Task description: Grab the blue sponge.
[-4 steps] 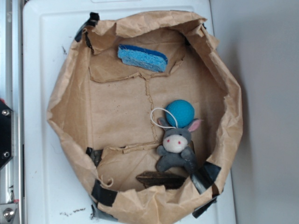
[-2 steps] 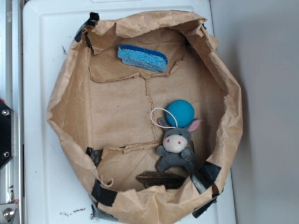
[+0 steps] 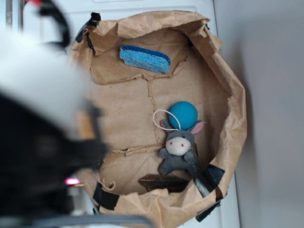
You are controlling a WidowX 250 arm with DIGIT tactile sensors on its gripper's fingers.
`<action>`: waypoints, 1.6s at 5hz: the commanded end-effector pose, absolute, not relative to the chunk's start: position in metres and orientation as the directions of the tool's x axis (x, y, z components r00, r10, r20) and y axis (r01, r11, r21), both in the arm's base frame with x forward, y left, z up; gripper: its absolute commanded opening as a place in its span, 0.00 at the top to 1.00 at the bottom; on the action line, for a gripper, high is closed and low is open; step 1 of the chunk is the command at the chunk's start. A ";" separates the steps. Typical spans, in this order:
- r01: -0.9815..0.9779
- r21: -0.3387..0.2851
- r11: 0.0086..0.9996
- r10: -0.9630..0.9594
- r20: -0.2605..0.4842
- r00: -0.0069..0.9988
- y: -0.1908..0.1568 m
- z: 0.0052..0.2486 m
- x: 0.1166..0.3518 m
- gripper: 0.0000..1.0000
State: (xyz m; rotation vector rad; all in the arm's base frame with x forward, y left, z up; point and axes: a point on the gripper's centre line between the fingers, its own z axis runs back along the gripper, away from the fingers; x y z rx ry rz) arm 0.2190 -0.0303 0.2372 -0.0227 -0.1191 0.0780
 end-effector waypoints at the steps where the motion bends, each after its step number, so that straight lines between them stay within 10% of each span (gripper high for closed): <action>1: 0.063 -0.070 0.996 -0.054 0.122 0.991 -0.018 0.235 0.268 0.00; 5: 0.327 -0.074 0.942 -0.324 0.050 0.945 0.015 0.205 0.283 0.00; 8: 0.428 0.046 0.902 -0.430 0.019 0.903 0.043 0.126 0.271 0.00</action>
